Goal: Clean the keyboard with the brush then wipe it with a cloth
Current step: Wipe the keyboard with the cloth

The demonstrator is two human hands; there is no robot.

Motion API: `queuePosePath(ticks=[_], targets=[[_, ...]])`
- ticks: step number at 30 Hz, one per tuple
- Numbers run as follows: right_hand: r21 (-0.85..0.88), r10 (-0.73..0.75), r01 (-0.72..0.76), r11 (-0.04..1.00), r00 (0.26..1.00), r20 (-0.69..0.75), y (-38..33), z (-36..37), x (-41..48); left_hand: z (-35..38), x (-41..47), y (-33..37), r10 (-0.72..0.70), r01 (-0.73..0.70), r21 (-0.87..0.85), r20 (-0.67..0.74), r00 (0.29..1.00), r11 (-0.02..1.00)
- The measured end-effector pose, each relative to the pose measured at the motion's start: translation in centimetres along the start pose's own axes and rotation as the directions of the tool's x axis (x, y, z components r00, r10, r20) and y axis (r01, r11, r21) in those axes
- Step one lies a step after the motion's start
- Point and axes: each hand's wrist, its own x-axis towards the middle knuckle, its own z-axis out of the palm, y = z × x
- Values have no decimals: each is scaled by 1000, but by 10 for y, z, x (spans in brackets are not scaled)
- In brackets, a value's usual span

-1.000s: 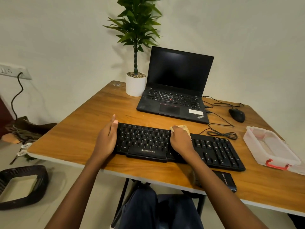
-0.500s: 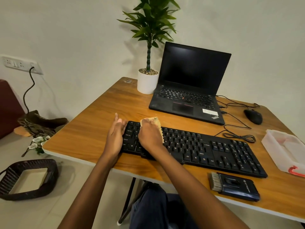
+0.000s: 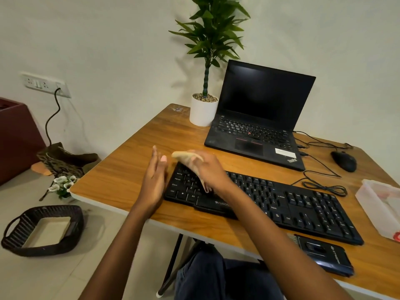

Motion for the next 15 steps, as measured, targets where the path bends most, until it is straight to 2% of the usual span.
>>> queuePosePath(ticks=[2,4,5,7,10,12,15], targets=[[146,91,-57,988,967,-236,0,-21,6,-16,-6,3,50,-55,152,32,998,987],[47,12,7,999,917,-399,2,-35,12,-30,-10,2,4,-66,374,165,986,925],[-56,-60,40,998,907,-417,3,-37,14,-33,-13,2,-52,-80,512,240,969,856],[-258,-162,84,962,942,-295,6,-27,17,-34,-18,-2,-100,-151,672,320,942,725],[-519,-159,144,843,987,15,20,2,19,-25,-20,-2,-42,-203,722,306,951,661],[-583,-126,173,794,985,120,23,13,14,-20,-24,4,-45,-169,738,261,964,653],[-551,-146,214,807,975,165,19,13,2,-19,-27,9,-57,-124,701,229,972,702]])
